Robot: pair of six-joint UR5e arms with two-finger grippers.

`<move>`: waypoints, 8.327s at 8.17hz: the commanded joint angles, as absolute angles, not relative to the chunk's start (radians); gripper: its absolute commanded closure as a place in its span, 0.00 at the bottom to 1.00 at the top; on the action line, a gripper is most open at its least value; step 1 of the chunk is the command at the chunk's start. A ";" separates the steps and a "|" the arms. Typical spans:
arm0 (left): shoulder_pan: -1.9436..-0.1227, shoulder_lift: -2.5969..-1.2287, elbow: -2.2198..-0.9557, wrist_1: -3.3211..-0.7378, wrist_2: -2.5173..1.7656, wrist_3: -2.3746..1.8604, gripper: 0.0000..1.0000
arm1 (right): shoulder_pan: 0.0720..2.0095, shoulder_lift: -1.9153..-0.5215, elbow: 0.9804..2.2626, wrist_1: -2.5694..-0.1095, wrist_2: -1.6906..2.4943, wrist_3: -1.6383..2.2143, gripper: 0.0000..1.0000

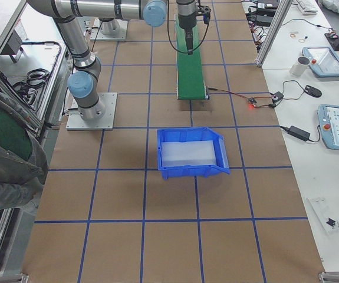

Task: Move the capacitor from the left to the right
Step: 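Lower the left gripper and grasp the black capacitor, then lift the capacitor with the left gripper and carry it over the conveyor, then lower the capacitor onto the belt end and open the left gripper, then raise the left gripper while the right gripper reaches toward the moving capacitor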

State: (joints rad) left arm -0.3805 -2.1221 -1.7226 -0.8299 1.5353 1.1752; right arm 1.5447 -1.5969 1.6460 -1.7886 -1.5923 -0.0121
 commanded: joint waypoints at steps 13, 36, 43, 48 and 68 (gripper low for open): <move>-0.385 -2.129 -1.718 -0.790 1.434 1.086 0.32 | 1.545 -1.597 1.646 -1.789 -1.592 -0.014 0.00; -1.207 -1.750 -1.724 -1.235 1.678 0.045 1.00 | 1.543 -1.597 1.647 -1.786 -1.594 -0.011 0.00; -1.370 -1.833 -1.761 -1.239 1.631 -0.051 1.00 | 1.543 -1.598 1.647 -1.786 -1.594 -0.011 0.00; -1.433 -1.922 -1.755 -1.078 1.638 0.093 1.00 | 1.543 -1.597 1.646 -1.789 -1.594 -0.009 0.00; -1.428 -1.779 -1.631 -1.272 1.658 0.141 0.00 | 1.543 -1.597 1.647 -1.786 -1.594 -0.012 0.00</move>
